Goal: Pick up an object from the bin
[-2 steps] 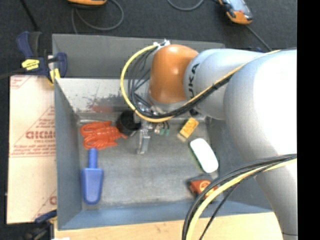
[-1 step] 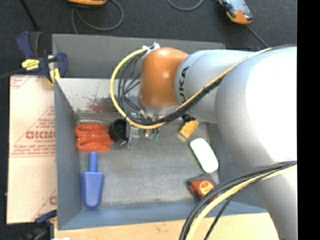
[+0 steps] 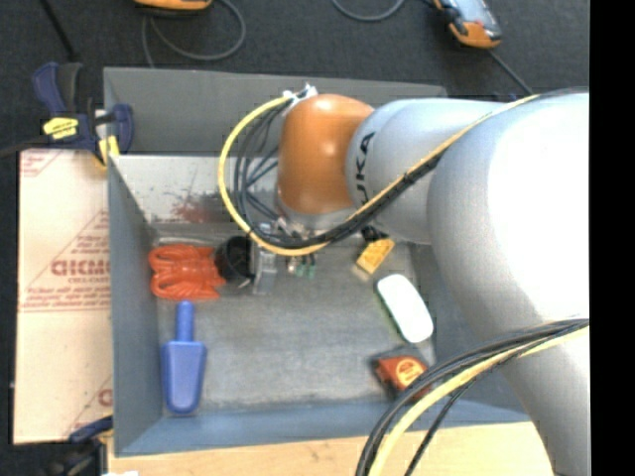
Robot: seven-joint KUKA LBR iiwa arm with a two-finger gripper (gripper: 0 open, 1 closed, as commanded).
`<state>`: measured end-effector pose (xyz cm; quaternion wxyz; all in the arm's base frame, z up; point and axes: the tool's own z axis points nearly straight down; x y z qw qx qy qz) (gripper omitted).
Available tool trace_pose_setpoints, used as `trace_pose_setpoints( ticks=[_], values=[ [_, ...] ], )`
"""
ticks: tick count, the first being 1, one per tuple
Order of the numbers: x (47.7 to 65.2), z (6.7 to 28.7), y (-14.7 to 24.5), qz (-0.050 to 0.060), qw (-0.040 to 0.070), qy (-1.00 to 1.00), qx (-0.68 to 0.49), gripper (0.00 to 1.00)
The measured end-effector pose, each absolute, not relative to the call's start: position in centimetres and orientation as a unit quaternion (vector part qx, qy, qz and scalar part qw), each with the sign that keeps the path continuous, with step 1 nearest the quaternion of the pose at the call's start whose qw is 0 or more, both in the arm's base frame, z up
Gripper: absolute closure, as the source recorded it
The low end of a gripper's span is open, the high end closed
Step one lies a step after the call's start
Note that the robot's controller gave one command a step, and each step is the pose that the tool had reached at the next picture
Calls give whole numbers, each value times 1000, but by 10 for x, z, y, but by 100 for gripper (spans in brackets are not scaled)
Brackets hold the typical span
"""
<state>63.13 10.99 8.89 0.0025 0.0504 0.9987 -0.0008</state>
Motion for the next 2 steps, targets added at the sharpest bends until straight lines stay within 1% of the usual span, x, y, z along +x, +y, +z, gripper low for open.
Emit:
trace_pose_setpoints(
  ticks=[1,2],
  values=[
    [632,115,98,-1,2,999,46,100],
    [615,123,98,-1,3,999,41,100]
  ],
)
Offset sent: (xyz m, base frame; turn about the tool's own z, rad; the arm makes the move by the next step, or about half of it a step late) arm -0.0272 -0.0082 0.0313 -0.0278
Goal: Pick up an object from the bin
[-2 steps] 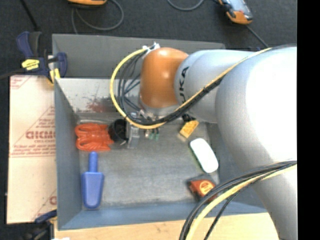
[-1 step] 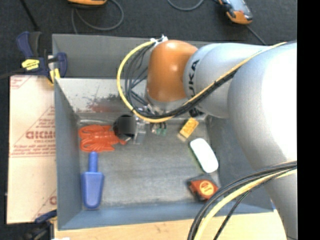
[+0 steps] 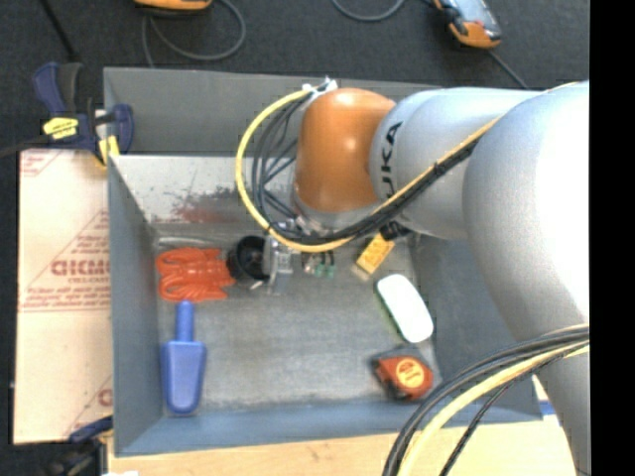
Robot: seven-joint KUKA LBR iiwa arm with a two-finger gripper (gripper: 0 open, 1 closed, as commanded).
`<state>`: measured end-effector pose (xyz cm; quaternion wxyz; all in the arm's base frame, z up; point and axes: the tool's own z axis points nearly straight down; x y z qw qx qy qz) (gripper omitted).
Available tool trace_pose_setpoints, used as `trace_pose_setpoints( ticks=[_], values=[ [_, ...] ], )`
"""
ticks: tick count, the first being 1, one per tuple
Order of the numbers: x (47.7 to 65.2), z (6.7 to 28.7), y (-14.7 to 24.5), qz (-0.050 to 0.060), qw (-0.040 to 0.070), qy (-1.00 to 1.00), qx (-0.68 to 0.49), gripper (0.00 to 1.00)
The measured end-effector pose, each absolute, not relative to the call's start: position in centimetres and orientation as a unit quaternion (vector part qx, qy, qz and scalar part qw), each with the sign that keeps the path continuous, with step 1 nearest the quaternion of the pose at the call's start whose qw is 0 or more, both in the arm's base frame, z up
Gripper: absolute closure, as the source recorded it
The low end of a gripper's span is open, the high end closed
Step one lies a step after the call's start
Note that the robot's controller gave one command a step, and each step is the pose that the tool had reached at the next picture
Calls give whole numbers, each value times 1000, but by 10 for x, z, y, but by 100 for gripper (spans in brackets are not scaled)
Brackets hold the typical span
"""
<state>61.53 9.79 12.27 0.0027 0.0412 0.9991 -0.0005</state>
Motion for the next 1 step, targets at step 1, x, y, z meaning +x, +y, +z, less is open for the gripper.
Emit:
trace_pose_setpoints(
  ticks=[1],
  values=[
    [614,160,114,-1,-3,996,85,100]
  ],
)
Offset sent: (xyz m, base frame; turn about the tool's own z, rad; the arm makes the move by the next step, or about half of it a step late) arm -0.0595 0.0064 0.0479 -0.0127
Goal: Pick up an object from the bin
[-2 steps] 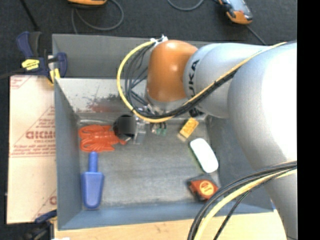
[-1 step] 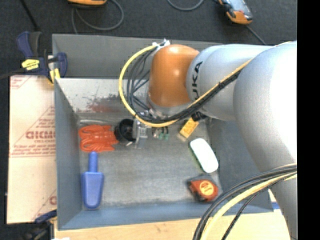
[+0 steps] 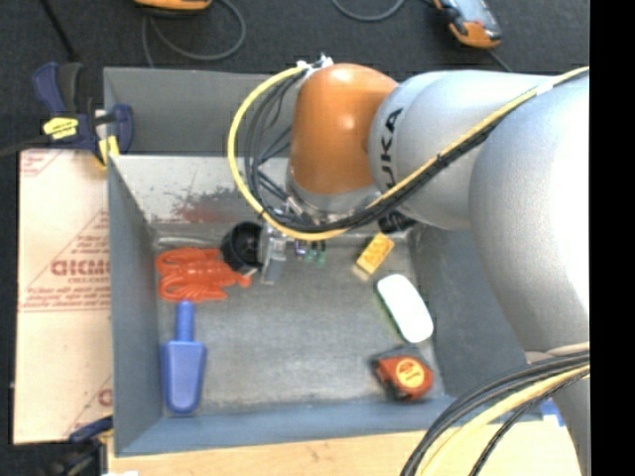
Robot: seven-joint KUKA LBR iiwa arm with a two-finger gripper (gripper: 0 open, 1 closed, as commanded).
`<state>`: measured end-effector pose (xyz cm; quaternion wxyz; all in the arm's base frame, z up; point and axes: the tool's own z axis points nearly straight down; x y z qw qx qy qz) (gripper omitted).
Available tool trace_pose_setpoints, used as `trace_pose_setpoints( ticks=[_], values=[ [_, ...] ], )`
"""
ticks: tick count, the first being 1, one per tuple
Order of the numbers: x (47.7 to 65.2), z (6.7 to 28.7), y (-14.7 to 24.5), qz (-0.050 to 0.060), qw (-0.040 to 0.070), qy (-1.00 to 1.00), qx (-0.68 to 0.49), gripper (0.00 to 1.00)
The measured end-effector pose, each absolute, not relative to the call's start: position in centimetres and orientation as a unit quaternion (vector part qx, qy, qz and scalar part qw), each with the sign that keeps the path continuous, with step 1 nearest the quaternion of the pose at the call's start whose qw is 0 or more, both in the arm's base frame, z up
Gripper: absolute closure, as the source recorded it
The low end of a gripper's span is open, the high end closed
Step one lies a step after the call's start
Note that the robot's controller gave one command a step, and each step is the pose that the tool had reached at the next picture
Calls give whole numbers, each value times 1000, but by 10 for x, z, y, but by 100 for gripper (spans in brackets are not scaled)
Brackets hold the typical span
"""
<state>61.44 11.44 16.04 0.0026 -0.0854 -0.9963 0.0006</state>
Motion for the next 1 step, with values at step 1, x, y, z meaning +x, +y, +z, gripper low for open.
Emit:
trace_pose_setpoints(
  ticks=[1],
  values=[
    [616,175,119,0,-1,-995,-103,100]
  ],
)
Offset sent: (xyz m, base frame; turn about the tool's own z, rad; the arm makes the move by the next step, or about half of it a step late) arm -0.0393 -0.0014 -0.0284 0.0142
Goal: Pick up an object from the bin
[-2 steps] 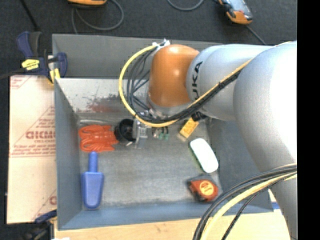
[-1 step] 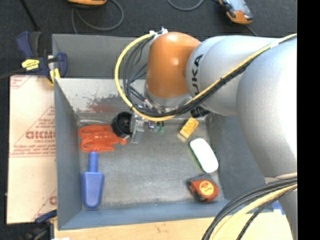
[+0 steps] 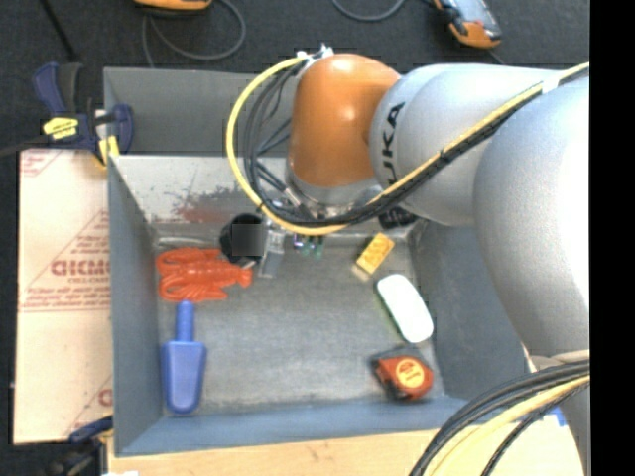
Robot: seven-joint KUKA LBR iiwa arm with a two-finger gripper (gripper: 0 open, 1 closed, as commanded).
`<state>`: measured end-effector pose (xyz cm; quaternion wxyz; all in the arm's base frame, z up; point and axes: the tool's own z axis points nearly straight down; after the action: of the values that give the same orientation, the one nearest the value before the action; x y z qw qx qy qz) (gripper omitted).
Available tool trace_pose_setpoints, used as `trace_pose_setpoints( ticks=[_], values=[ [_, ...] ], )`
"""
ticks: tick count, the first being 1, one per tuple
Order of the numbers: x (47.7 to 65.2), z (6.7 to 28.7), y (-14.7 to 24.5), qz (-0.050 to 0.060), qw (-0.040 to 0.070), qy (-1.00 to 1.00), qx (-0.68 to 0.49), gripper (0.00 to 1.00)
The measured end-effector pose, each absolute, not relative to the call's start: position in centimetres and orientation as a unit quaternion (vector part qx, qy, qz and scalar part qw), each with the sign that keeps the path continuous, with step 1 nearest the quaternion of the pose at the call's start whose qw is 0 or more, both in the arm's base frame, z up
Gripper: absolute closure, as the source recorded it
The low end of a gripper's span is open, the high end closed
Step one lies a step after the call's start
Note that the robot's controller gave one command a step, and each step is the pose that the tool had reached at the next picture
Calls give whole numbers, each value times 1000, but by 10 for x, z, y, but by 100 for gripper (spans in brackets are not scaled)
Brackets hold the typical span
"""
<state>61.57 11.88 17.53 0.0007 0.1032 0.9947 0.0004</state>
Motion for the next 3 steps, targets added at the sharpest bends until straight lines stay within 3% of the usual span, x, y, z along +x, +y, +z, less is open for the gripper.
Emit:
trace_pose_setpoints(
  ticks=[1,2,3],
  values=[
    [593,175,115,1,5,994,105,100],
    [578,158,108,0,-2,990,143,100],
    [558,190,119,-1,0,986,165,100]
  ],
)
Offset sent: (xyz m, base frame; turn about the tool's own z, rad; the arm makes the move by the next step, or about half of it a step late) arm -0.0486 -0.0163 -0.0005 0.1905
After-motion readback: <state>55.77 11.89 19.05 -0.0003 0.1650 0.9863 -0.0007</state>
